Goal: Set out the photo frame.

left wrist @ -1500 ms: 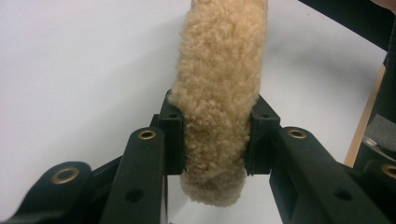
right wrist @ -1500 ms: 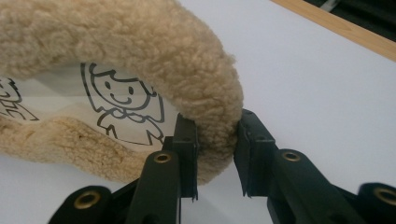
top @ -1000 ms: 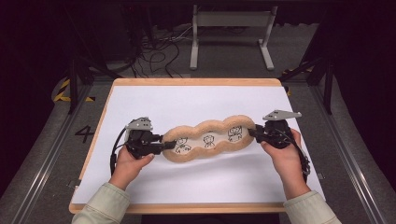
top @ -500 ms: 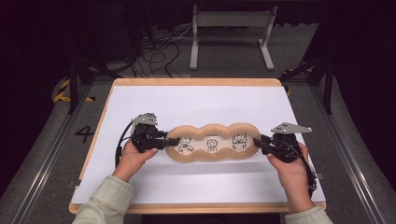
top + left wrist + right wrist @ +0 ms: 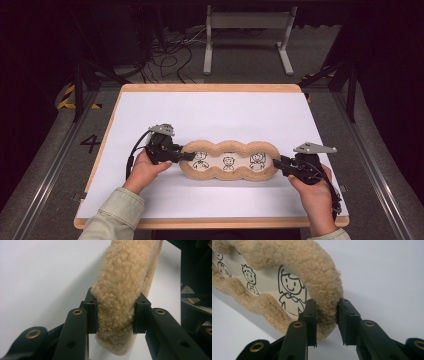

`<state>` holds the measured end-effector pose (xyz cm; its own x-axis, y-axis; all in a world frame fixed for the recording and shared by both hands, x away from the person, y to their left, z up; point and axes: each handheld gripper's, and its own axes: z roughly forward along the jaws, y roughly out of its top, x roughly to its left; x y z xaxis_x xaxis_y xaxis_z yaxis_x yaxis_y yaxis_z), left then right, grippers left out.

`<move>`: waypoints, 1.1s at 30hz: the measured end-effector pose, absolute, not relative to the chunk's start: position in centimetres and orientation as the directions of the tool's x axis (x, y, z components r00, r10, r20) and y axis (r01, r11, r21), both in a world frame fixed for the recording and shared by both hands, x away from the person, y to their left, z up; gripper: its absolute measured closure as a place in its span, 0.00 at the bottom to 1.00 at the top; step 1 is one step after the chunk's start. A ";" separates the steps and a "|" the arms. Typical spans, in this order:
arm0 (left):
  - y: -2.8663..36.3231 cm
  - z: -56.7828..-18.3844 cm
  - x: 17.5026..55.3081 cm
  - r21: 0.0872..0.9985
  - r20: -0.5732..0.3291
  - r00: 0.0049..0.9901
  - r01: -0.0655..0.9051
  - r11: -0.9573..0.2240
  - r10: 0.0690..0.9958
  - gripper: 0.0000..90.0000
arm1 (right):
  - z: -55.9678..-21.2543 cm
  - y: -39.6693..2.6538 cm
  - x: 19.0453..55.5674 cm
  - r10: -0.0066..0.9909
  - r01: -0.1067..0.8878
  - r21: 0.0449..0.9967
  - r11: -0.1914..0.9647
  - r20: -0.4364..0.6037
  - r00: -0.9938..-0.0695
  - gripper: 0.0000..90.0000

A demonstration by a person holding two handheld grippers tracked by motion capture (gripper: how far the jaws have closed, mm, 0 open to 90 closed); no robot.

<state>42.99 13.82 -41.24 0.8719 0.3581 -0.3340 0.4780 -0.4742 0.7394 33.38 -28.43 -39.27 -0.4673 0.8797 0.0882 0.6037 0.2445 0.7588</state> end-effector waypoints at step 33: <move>17.5 -40.2 37.7 0.781 -0.217 0.821 0.471 -0.410 0.528 0.45 | -37.2 -31.4 31.8 0.817 0.495 0.821 0.285 0.062 -0.573 0.50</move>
<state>37.67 17.48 -40.21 0.8209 0.5282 -0.2169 0.4705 -0.4104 0.7812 31.77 -31.41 -37.18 -0.5729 0.8173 0.0617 0.4946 0.2847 0.8212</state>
